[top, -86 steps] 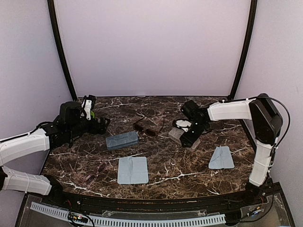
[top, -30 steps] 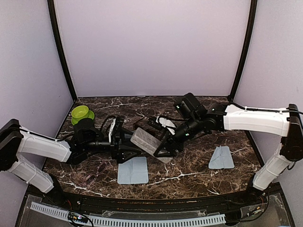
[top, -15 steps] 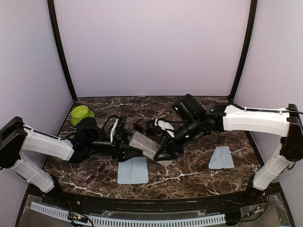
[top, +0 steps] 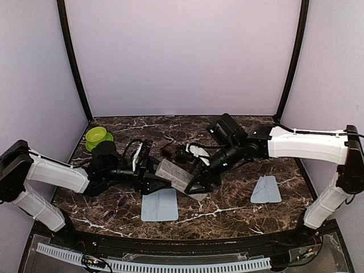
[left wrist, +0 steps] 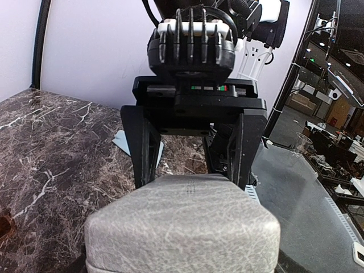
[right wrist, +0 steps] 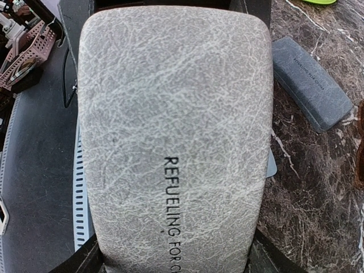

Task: Organize the sunglasses
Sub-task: Open the sunglasses case.

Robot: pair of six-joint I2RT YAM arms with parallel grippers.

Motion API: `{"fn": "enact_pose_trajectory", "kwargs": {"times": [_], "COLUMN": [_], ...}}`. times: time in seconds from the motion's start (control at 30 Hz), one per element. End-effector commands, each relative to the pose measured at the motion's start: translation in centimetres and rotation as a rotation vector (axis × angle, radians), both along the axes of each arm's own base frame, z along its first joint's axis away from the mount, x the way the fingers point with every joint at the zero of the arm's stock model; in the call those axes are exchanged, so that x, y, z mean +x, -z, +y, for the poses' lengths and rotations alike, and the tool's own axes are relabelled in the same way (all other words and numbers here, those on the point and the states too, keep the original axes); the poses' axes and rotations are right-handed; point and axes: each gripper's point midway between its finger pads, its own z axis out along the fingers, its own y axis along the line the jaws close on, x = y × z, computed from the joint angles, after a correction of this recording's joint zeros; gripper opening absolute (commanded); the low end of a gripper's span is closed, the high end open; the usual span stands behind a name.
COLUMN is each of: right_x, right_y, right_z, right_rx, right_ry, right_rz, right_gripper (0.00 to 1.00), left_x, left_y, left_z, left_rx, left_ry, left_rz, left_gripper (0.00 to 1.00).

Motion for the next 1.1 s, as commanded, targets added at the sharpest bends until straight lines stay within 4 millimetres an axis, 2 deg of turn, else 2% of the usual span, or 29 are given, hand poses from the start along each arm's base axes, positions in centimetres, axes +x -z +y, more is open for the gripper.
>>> {"fn": "enact_pose_trajectory", "kwargs": {"times": [0.0,0.27,0.5,0.7,0.73,0.9,1.07], "right_x": [0.77,0.66,0.77,0.60,0.56,0.17,0.16], "right_y": [-1.87,-2.20,-2.30,-2.08,-1.99,-1.78,-1.47], "right_z": [1.56,1.97,2.18,2.35,2.39,2.49,2.48], "right_rx": [0.082,0.104,0.123,0.135,0.134,0.146,0.147], "right_ry": [0.022,0.015,0.026,0.025,0.023,0.010,0.016], "right_rz": [-0.029,-0.015,-0.009,0.014,0.018,0.041,0.048], "right_gripper": [0.63,0.86,0.87,0.71,0.72,0.93,0.93], "left_x": [-0.80,-0.88,-0.84,-0.83,-0.81,-0.70,-0.73], "left_y": [-1.35,-1.93,-1.75,-1.49,-1.55,-1.65,-1.83], "left_z": [-0.18,0.07,0.28,0.37,0.36,0.42,0.46], "left_rx": [-0.033,-0.048,-0.050,-0.047,-0.048,-0.051,-0.055], "left_ry": [0.047,0.036,0.020,0.015,0.013,0.004,0.003], "left_rz": [-0.051,-0.060,-0.062,-0.062,-0.062,-0.066,-0.069], "left_gripper": [0.00,0.00,0.00,0.00,0.00,0.00,0.00]}}
